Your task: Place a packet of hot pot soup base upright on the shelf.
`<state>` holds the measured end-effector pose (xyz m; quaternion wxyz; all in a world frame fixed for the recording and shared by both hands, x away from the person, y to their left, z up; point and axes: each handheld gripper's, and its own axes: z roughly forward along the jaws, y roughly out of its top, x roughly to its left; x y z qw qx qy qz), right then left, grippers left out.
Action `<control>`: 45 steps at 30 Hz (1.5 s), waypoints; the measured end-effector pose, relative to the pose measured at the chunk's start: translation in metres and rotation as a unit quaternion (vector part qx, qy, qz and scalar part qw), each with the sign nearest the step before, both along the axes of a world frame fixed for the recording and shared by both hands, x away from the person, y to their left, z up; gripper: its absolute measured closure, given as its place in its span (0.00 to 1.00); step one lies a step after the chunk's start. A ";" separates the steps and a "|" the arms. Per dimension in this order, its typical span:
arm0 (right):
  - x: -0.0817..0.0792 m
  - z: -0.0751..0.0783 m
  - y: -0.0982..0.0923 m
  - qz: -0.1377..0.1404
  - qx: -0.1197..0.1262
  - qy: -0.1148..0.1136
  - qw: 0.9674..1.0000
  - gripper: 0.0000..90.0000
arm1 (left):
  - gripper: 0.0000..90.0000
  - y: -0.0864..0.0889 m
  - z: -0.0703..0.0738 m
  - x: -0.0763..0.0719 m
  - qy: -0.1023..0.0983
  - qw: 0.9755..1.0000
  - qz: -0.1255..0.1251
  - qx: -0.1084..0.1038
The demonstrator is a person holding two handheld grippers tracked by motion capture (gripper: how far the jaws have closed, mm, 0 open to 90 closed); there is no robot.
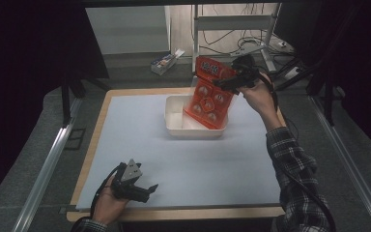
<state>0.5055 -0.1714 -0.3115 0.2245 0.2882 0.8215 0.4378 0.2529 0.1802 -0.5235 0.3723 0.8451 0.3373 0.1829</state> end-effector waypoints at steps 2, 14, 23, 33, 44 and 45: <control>-0.005 0.001 -0.001 0.005 0.003 -0.001 1.000 0.02 | 0.06 0.000 0.000 0.000 -0.001 1.000 -0.001 0.002; -0.025 -0.015 0.000 0.033 0.001 0.010 0.999 0.02 | 0.06 -0.001 0.001 -0.001 -0.006 1.000 -0.002 0.005; -0.035 -0.036 -0.003 0.044 -0.007 0.014 0.999 0.02 | 0.06 -0.001 0.001 -0.001 -0.009 1.000 -0.004 0.013; -0.053 -0.055 -0.008 0.051 -0.001 0.004 0.999 0.02 | 0.06 -0.002 0.000 -0.002 -0.012 1.000 -0.004 0.018; -0.069 -0.086 -0.013 0.051 0.029 0.038 0.998 0.01 | 0.06 -0.003 0.000 -0.002 -0.013 1.000 -0.006 0.024; -0.070 -0.089 -0.014 0.052 0.031 0.038 0.997 0.01 | 0.06 -0.003 0.000 -0.002 -0.014 1.000 -0.006 0.024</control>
